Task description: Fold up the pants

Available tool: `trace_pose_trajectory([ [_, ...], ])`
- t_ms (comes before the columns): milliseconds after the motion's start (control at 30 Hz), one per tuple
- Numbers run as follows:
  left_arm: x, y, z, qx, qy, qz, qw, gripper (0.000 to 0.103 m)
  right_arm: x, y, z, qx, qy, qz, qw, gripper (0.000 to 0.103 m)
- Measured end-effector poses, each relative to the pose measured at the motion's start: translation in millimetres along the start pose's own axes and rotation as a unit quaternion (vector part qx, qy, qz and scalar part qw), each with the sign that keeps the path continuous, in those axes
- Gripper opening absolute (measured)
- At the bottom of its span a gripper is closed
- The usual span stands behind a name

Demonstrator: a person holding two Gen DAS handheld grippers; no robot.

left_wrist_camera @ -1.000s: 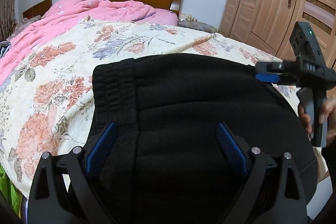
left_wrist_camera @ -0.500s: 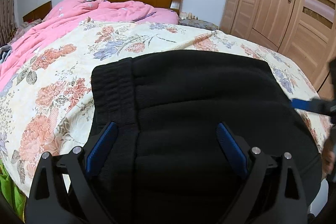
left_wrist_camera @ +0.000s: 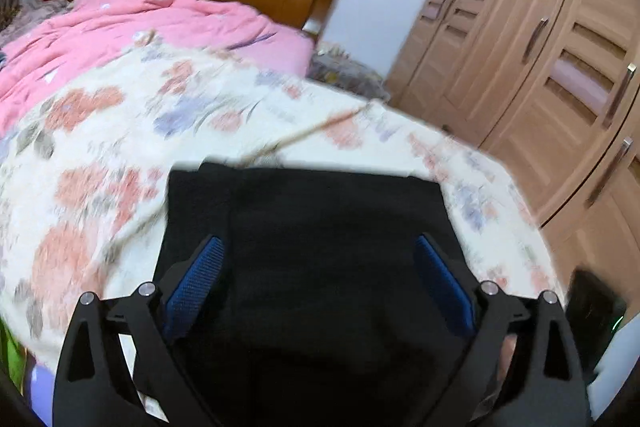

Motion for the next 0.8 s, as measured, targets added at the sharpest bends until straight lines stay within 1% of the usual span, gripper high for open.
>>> trace_pose_trajectory([
  [33, 8.8, -7.9, 3.0, 0.025, -0.020, -0.004, 0.9995, 0.096, -0.5, -1.4, -2.0, -0.006, 0.008, -0.003, 1.000, 0.099],
  [67, 14.8, -19.4, 4.6, 0.043, -0.037, -0.013, 0.9983, 0.096, -2.0, -0.9, -2.9, -0.009, 0.012, -0.006, 1.000, 0.099],
  [100, 18.9, -33.2, 4.6, 0.047, -0.044, -0.028, 0.9975, 0.096, -2.7, -1.1, -0.9, -0.008, 0.010, -0.006, 1.000, 0.099],
  [133, 21.1, -53.2, 1.5, 0.043, -0.042, -0.052, 0.9969, 0.096, -2.5, 0.2, 1.7, -0.003, 0.006, -0.006, 1.000, 0.099],
  [167, 19.9, -71.1, -3.6, 0.048, -0.042, -0.070, 0.9955, 0.096, -2.7, 0.4, 2.4, 0.003, 0.004, -0.005, 1.000, 0.099],
  [200, 17.5, -85.7, -8.5, 0.053, -0.046, -0.083, 0.9940, 0.096, -4.3, 2.6, 0.6, 0.011, 0.004, -0.005, 1.000, 0.099],
  [233, 15.4, -95.8, -12.4, 0.052, -0.048, -0.085, 0.9939, 0.096, -4.9, 2.1, 1.4, 0.012, 0.004, -0.004, 1.000, 0.099],
  [300, 19.0, -93.0, -14.4, 0.053, -0.043, -0.065, 0.9955, 0.095, -5.3, 2.0, 1.7, 0.006, 0.010, -0.003, 1.000, 0.099],
  [400, 13.2, -91.4, -16.3, 0.052, -0.038, -0.059, 0.9962, 0.095, -3.3, 5.3, -3.1, -0.011, 0.025, -0.020, 0.999, 0.098],
  [433, 11.5, -89.9, -16.3, 0.051, -0.039, -0.057, 0.9963, 0.095, 1.6, 6.3, -3.8, -0.015, 0.028, -0.026, 0.999, 0.098],
  [500, 9.9, -88.1, -17.3, 0.046, -0.036, -0.056, 0.9967, 0.095, 16.3, 6.2, 1.3, -0.025, 0.024, -0.022, 0.999, 0.098],
  [567, 9.7, -87.7, -18.1, 0.042, -0.033, -0.054, 0.9971, 0.095, 37.6, 3.7, 13.2, -0.037, 0.013, -0.003, 0.999, 0.098],
  [633, 8.3, -87.7, -16.4, 0.052, -0.040, -0.054, 0.9964, 0.095, 57.4, -7.8, 27.6, -0.032, 0.006, 0.012, 0.999, 0.098],
  [700, 6.4, -88.8, -14.3, 0.063, -0.049, -0.055, 0.9953, 0.095, 67.9, -29.8, 47.1, -0.031, -0.014, -0.003, 0.999, 0.098],
  [733, 5.2, -88.1, -13.3, 0.069, -0.052, -0.053, 0.9948, 0.095, 67.9, -47.2, 64.1, -0.039, -0.026, -0.028, 0.998, 0.099],
  [767, 4.2, -86.7, -13.3, 0.072, -0.054, -0.051, 0.9946, 0.095, 66.7, -52.8, 72.0, -0.045, -0.026, -0.034, 0.998, 0.099],
  [800, 1.8, -84.5, -13.5, 0.074, -0.056, -0.050, 0.9944, 0.095, 66.9, -52.0, 75.7, -0.045, -0.025, -0.028, 0.998, 0.099],
])
Point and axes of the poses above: each gripper's, at about its wrist camera, not at the fingertips, and y roughly against the way its jaws point, z to its right, x to its top, the point moved 5 cm from there along -y, roughly the way its jaws point, and after that the axes turned 3 degrees about y, right-handed, at the moved point
